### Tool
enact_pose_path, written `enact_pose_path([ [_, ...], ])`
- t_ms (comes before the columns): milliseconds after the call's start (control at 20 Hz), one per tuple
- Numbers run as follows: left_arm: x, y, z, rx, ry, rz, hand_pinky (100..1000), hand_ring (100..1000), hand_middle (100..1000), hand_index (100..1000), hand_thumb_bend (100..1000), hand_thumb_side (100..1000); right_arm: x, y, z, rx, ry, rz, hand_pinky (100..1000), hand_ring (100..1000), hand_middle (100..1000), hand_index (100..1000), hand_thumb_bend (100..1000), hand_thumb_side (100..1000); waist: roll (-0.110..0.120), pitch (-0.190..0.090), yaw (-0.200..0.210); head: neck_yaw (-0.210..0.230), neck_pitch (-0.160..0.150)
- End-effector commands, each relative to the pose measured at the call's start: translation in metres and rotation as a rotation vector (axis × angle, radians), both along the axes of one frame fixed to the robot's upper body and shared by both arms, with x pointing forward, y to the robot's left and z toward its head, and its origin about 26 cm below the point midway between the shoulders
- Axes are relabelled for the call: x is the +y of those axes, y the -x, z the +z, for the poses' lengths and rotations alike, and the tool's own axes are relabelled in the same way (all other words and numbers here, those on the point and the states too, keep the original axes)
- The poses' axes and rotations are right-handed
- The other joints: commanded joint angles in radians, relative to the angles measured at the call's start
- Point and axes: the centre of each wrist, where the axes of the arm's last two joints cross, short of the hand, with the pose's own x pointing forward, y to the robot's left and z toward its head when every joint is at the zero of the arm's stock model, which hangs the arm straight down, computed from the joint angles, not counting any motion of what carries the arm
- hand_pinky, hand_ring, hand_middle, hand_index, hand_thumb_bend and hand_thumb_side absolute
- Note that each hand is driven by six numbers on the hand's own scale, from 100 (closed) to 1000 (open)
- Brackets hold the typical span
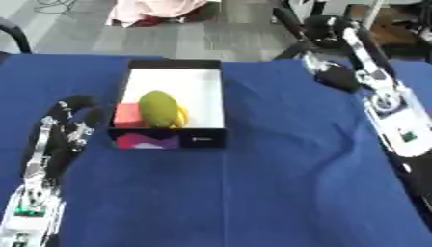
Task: Pick up objects on the table and place them in the box.
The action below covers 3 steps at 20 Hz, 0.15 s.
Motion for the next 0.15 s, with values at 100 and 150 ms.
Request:
enact_pose_path([
  [100, 0.004, 0.001, 0.004, -0.014, -0.010, 0.011, 638, 888, 652, 740, 743, 616, -0.018, 0.038, -0.005, 0.012, -0.166, -0.024, 754, 656, 640, 794, 100, 539, -0.011, -0.015, -0.013, 0.026, -0.002],
  [150, 0.004, 0.001, 0.003, -0.012, -0.008, 0.014, 637, 887, 651, 740, 741, 615, -0.021, 0.047, -0.016, 0.039, -0.198, -0.042, 749, 652, 638, 792, 100, 553, -0.010, -0.014, -0.016, 0.030, -0.002],
])
